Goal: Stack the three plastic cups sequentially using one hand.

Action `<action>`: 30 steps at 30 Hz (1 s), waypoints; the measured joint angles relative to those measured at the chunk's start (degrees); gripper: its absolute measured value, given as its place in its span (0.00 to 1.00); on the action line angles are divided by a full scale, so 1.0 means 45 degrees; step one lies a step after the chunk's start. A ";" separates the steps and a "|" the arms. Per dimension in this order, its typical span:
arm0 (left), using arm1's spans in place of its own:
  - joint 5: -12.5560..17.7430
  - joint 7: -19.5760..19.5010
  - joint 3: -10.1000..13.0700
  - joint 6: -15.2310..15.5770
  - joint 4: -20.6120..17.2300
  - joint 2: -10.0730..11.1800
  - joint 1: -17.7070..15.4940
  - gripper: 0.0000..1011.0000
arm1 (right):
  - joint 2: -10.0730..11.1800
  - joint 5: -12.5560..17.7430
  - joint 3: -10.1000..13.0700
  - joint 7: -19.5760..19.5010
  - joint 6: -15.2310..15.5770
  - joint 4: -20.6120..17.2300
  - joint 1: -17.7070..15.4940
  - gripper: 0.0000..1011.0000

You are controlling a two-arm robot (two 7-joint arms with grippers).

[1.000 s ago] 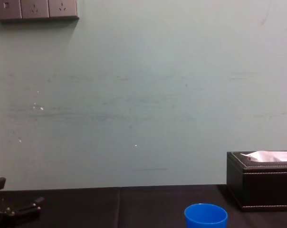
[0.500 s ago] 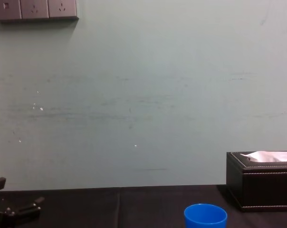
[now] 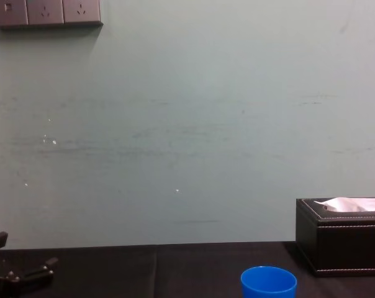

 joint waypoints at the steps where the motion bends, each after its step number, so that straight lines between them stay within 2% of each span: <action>1: 0.0000 0.0000 0.0000 0.0000 0.0000 0.0000 0.0000 0.99 | -0.0075 -0.0122 -0.0088 0.0030 0.0007 0.0042 0.0117 0.99; 8: 0.0000 0.0000 0.0000 0.0000 0.0000 0.0000 0.0000 0.99 | -0.0347 -0.0792 -0.0518 0.0100 -0.0005 0.0204 0.0566 0.99; 15: 0.0000 0.0000 0.0000 0.0000 0.0000 0.0000 0.0000 0.99 | -0.0872 -0.1605 -0.0845 -0.0110 -0.0289 0.0528 0.0931 0.99; 20: 0.0000 0.0000 0.0000 0.0000 0.0000 0.0000 0.0001 0.99 | -0.1230 -0.1966 -0.0908 -0.0220 -0.0490 0.0833 0.1081 0.99; 30: 0.0000 0.0000 0.0000 0.0000 0.0000 0.0000 0.0000 0.99 | -0.1832 -0.2230 -0.0868 -0.0130 -0.0888 0.1366 0.1304 0.99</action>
